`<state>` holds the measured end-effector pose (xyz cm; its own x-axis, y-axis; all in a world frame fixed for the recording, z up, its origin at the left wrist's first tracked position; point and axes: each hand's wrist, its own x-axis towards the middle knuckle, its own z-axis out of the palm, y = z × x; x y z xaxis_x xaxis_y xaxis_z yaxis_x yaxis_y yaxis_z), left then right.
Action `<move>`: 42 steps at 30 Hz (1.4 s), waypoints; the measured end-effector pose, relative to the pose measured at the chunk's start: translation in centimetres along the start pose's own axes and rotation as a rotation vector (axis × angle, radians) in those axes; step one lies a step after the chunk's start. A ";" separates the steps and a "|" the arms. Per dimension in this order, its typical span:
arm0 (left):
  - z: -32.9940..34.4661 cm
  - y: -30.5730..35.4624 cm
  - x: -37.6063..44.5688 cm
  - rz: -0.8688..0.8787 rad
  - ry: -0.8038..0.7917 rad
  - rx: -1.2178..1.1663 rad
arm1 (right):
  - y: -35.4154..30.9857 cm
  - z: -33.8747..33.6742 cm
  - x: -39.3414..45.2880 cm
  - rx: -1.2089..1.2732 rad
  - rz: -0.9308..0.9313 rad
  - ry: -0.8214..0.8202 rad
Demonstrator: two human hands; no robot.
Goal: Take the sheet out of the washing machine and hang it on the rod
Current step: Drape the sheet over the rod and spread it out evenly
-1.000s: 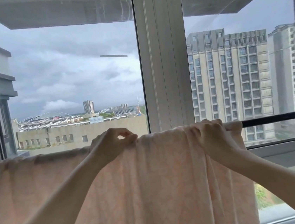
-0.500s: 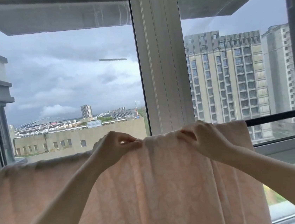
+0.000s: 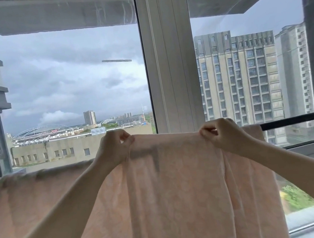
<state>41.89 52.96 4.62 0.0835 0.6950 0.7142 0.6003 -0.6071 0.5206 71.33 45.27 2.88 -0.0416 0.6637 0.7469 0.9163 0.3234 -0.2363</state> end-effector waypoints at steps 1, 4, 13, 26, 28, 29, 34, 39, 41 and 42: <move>0.0 0.0 0.1 -0.013 0.018 0.017 | 0.3 -0.3 -0.1 0.001 0.014 -0.009; -0.1 -0.1 0.3 -0.041 0.044 0.050 | 1.5 -1.4 -0.4 0.001 0.113 -0.082; -0.2 -1.0 0.9 0.020 -0.033 0.070 | 2.5 -1.8 -1.2 0.210 0.137 -0.195; -0.3 -1.5 2.4 -0.143 0.117 0.026 | 3.7 -2.7 3.6 0.324 0.243 0.240; 0.0 -1.7 2.7 -0.172 0.124 0.057 | 4.1 -2.8 4.8 0.260 0.261 0.297; 0.2 -1.8 2.8 -0.183 0.104 0.089 | 4.5 -2.6 5.2 0.212 0.274 0.287; 0.5 -1.4 2.6 -0.265 -0.093 0.365 | 7.3 -0.9 5.0 0.010 0.346 0.127; 1.1 -0.7 2.4 -0.239 -0.064 0.303 | 6.9 -2.8 4.2 0.009 0.284 0.163; 1.3 -0.3 2.3 -0.257 -0.060 0.337 | 6.7 -2.9 3.8 0.023 0.239 0.158; 1.4 -0.2 2.2 -0.265 -0.053 0.352 | 6.7 -2.8 3.6 0.019 0.217 0.135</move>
<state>43.06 55.10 5.46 -0.0742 0.8333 0.5479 0.8403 -0.2437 0.4843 78.45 47.90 5.71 0.2100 0.6234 0.7532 0.8901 0.1969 -0.4111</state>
